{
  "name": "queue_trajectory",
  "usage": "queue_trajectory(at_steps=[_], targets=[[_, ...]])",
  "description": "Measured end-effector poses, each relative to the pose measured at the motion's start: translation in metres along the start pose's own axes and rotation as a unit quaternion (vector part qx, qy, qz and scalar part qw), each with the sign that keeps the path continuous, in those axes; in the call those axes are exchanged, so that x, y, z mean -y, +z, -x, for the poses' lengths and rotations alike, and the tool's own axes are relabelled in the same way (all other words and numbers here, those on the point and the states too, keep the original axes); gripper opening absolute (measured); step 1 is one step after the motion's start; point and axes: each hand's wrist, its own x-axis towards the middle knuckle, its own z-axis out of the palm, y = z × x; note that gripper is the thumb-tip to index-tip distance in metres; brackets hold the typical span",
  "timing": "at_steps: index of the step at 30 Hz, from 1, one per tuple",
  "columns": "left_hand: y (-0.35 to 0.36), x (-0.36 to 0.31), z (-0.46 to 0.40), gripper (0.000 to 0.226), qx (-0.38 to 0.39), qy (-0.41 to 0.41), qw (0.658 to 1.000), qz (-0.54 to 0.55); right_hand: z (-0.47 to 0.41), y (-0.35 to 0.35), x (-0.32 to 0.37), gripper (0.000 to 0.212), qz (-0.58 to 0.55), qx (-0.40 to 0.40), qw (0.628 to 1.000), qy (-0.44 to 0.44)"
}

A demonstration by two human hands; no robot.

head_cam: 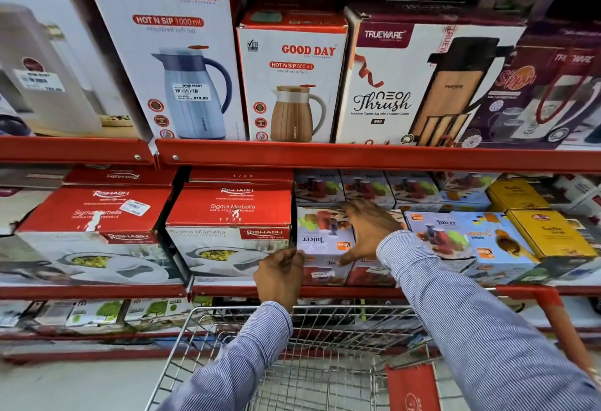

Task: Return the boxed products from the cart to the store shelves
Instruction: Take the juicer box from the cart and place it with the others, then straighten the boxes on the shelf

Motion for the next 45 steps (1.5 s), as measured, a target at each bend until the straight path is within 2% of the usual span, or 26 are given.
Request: queue_trajectory(at_steps=[4, 17, 20, 22, 25, 28, 31, 34, 38, 45], targets=[[-0.001, 0.001, 0.0, 0.023, 0.0, 0.002, 1.0, 0.0, -0.001, 0.001, -0.001, 0.122, 0.001, -0.02, 1.0, 0.0], [-0.013, 0.007, 0.003, 0.027, 0.021, 0.034, 0.999, -0.029, 0.004, 0.004, 0.003, 0.13, 0.01, -0.015, 1.0, 0.006], [-0.044, 0.01, 0.006, 0.018, -0.014, 0.064, 0.998, -0.018, 0.017, 0.008, 0.018, 0.12, -0.06, -0.071, 0.996, 0.016], [-0.076, 0.014, 0.005, 0.012, -0.068, 0.08, 0.994, -0.002, 0.028, 0.013, 0.038, 0.098, -0.192, -0.134, 0.972, 0.017], [-0.122, 0.018, -0.01, 0.016, -0.144, 0.086, 0.986, 0.014, 0.04, 0.028, 0.075, 0.078, -0.366, -0.212, 0.906, 0.017], [-0.153, 0.018, -0.032, 0.024, -0.165, 0.062, 0.984, -0.006, 0.04, 0.037, 0.114, 0.08, -0.506, -0.177, 0.843, 0.041], [-0.168, 0.024, -0.048, 0.04, -0.104, 0.035, 0.993, -0.05, 0.032, 0.037, 0.14, 0.085, -0.612, -0.138, 0.775, 0.076], [-0.166, 0.03, -0.052, 0.056, -0.06, 0.027, 0.994, -0.091, 0.026, 0.04, 0.146, 0.078, -0.624, -0.125, 0.767, 0.085], [-0.168, 0.034, -0.054, 0.073, -0.02, 0.042, 0.99, -0.135, 0.032, 0.036, 0.154, 0.056, -0.629, -0.132, 0.762, 0.082], [-0.174, 0.032, -0.055, 0.07, -0.008, 0.057, 0.986, -0.154, 0.039, 0.033, 0.163, 0.044, -0.618, -0.144, 0.769, 0.077]])
